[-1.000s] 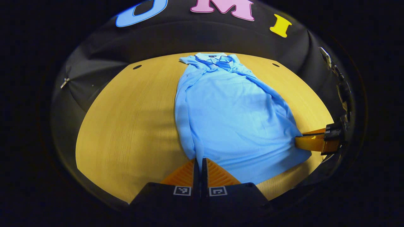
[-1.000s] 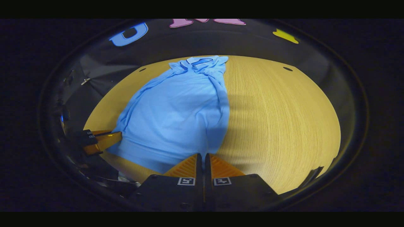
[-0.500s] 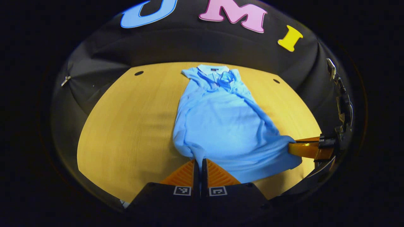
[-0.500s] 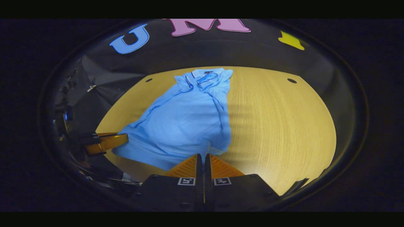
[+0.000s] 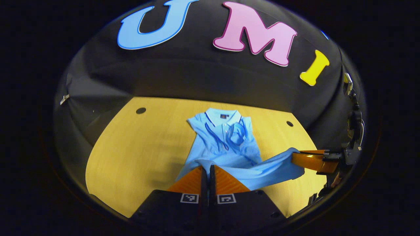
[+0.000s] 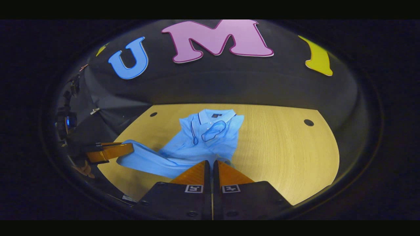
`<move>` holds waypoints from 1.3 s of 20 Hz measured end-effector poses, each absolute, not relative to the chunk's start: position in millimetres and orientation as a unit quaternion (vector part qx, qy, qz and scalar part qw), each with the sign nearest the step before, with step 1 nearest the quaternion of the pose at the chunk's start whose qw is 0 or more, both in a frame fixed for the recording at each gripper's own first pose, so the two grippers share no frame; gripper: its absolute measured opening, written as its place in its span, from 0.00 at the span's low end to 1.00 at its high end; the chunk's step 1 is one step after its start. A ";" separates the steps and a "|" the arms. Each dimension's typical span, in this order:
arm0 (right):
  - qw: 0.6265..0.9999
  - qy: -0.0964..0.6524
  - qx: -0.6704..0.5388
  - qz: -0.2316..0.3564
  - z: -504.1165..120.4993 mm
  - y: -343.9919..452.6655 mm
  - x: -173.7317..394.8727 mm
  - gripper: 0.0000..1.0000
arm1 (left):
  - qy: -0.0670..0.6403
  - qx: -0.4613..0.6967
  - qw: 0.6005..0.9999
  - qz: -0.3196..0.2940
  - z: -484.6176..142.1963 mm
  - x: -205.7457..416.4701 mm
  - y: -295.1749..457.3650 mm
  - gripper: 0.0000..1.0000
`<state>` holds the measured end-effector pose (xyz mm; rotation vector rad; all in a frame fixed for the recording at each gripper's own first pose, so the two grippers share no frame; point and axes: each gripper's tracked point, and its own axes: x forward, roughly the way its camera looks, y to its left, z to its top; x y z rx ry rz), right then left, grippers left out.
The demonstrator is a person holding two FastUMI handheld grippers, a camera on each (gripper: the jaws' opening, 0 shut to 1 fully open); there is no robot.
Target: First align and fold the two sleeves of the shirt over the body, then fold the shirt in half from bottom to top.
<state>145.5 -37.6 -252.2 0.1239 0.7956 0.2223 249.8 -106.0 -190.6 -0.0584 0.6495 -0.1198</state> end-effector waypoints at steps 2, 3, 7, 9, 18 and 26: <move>0.922 0.368 0.060 0.107 -246.7 -38.0 182.5 0.00 | 0.302 -0.027 0.951 -0.059 -180.9 285.7 -109.0 0.06; 0.926 0.357 0.062 0.105 -244.1 -38.1 201.6 0.06 | 0.294 -0.022 0.954 -0.059 -177.6 305.6 -109.5 0.06; 0.938 0.328 0.066 0.087 -248.5 -46.7 281.2 0.06 | 0.266 -0.017 0.962 -0.057 -171.8 385.5 -109.7 0.06; 0.944 0.315 0.063 0.072 -257.9 -55.4 320.2 0.12 | 0.255 -0.023 0.965 -0.055 -175.0 429.2 -108.6 0.06; 0.958 0.283 0.039 0.009 -342.6 -73.9 434.5 0.00 | 0.206 0.012 0.976 -0.069 -247.8 563.1 -104.0 0.06; 0.962 0.272 0.023 -0.021 -374.2 -82.9 420.8 0.31 | 0.181 -0.011 0.983 -0.039 -273.8 576.0 -76.7 0.38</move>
